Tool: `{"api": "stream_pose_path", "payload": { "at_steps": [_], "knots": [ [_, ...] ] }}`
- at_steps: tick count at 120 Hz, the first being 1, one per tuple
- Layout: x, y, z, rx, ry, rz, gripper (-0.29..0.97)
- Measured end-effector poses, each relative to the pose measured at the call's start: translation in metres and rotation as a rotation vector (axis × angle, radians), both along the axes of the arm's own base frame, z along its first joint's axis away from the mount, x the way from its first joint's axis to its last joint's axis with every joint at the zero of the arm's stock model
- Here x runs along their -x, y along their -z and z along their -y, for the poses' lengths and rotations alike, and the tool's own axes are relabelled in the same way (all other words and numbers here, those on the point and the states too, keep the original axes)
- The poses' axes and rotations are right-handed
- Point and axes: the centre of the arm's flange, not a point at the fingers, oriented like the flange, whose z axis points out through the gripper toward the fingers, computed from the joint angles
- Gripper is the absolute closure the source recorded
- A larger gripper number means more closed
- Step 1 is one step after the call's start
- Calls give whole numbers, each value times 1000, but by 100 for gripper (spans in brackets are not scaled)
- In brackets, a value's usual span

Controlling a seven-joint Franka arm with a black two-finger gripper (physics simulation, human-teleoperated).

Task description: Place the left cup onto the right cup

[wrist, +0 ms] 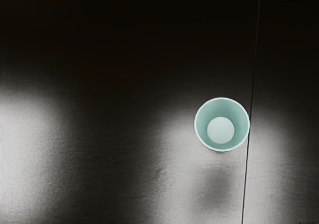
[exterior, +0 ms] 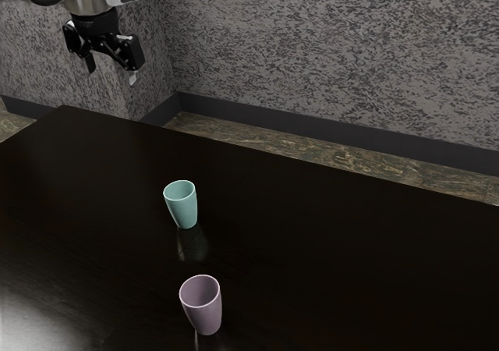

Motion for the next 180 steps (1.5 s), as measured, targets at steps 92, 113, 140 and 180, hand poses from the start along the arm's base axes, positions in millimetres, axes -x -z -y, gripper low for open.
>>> {"api": "stream_pose_path", "payload": {
  "at_steps": [92, 113, 140, 180],
  "knots": [
    [-4, 74, -4, 10, 28, -136, 0],
    [-7, 114, -3, 13, 44, -158, 0],
    [-18, 146, 0, 9, 52, -166, 0],
    [-37, 190, 2, 33, 11, -182, 0]
  ]
}}
